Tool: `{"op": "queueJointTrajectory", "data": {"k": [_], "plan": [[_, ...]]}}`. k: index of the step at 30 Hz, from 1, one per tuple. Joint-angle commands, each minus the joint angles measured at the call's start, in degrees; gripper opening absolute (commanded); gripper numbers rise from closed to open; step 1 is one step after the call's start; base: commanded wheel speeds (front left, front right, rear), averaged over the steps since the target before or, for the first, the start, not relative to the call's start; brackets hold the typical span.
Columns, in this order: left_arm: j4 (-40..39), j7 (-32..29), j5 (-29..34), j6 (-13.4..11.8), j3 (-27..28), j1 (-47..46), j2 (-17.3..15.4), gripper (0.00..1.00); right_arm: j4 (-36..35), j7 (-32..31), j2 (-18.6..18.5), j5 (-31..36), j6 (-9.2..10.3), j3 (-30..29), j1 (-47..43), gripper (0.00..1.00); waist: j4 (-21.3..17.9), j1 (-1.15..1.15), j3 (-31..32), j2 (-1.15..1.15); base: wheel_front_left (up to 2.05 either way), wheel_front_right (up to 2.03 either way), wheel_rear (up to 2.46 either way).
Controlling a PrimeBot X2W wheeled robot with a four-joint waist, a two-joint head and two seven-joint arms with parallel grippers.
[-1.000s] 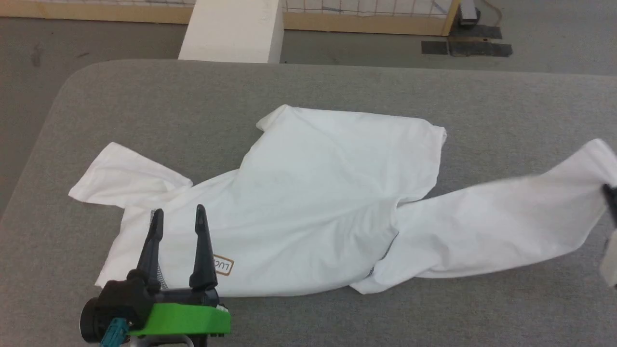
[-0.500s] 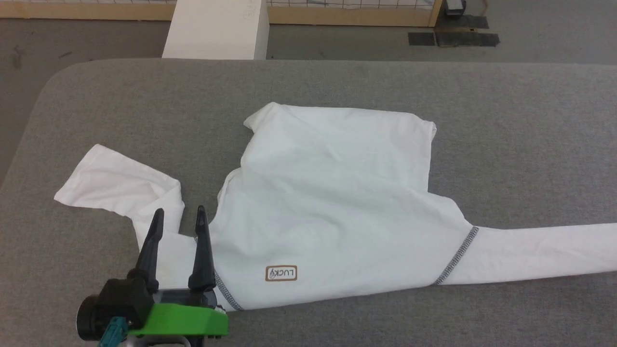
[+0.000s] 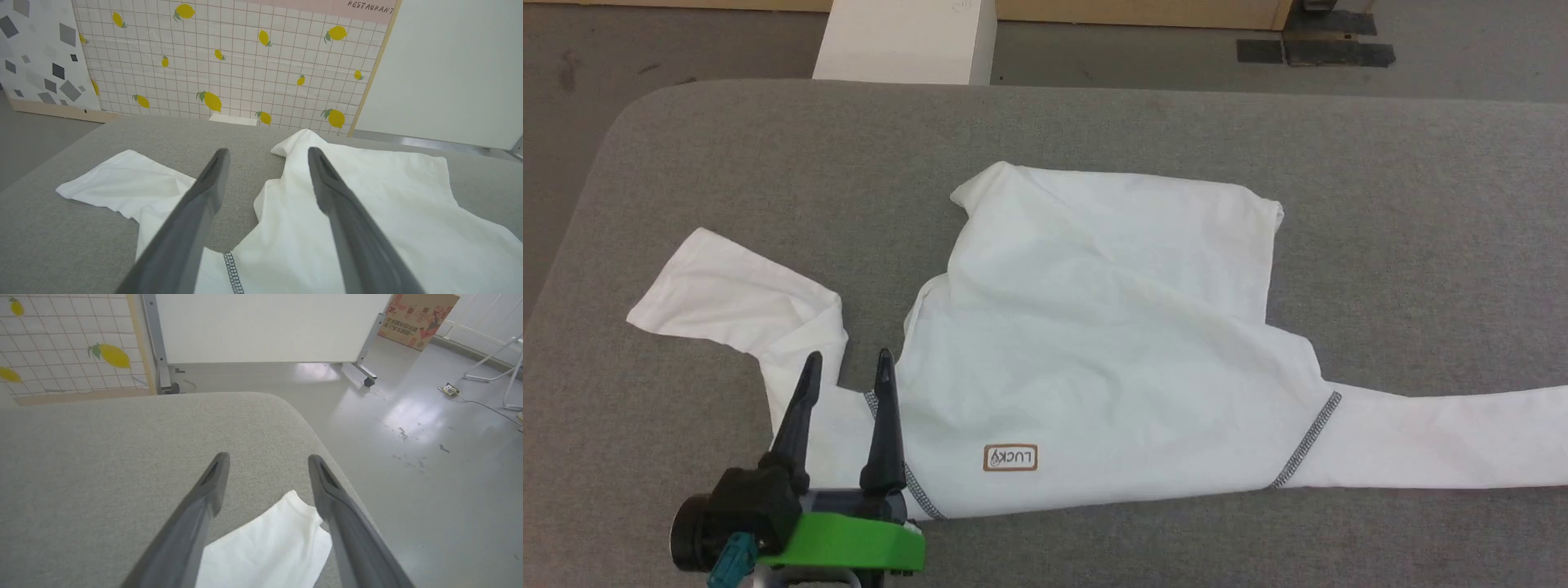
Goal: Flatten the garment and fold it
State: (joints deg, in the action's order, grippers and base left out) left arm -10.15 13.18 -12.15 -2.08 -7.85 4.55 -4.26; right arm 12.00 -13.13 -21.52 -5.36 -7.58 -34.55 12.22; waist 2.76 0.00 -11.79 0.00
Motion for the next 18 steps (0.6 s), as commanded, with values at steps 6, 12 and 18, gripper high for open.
{"op": "queueJointTrajectory", "data": {"k": [6,12,18], "plan": [[-1.59,0.41,0.05,-0.10,-1.33,-0.78,0.00,1.00,-14.90,3.24,9.94,-4.84,0.09,6.97,-4.06,1.00,0.00,0.00,0.73,0.00,0.00,0.00,0.00],[-1.49,0.77,0.43,-0.06,-3.60,-0.48,0.29,1.00,-25.46,7.34,18.32,-7.04,0.09,13.60,-15.05,1.00,0.28,0.00,0.55,0.00,0.00,0.00,0.00],[-0.63,-1.89,2.12,1.60,-5.96,-3.34,-1.34,1.00,-23.44,13.46,18.61,-15.10,0.09,18.40,-21.97,1.00,-1.34,0.00,-0.50,0.00,0.00,0.00,0.00]]}}
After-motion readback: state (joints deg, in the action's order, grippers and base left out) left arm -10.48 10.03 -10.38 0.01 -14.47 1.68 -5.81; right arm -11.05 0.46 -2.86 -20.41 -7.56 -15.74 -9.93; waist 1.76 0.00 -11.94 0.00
